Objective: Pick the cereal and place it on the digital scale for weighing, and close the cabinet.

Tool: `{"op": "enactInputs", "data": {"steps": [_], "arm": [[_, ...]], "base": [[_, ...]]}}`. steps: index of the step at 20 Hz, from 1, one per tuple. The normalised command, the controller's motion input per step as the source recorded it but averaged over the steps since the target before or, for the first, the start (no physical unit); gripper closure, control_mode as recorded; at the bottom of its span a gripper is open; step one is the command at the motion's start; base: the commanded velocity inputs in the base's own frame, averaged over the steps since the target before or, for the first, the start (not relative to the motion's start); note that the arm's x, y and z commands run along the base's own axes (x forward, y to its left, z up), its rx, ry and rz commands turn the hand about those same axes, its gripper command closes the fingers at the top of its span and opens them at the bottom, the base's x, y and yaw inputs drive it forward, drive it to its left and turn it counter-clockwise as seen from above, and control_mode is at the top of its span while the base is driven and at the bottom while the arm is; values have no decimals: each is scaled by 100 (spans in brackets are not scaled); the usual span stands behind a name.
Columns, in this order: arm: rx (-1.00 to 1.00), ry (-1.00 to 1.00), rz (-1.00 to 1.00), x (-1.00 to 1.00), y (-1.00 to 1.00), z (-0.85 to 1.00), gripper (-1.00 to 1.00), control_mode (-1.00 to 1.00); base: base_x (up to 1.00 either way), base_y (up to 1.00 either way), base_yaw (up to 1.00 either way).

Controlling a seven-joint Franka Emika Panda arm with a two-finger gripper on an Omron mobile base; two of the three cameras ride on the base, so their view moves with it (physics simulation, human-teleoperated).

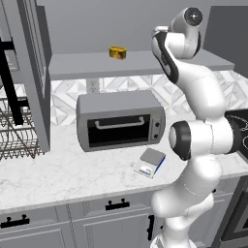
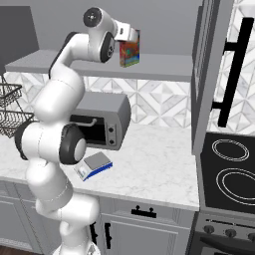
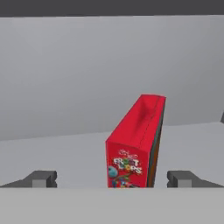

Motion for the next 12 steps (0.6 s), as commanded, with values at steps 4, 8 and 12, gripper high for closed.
{"op": "enactInputs", "data": {"steps": [4,8,12], "arm": [[0,0,0,14,-17,0,-100,-100],[0,0,0,6,-16,0,-100,-100],[0,0,0,13,0,0,-100,-100]], "base": [[0,0,0],[0,0,0],[0,0,0]]}}
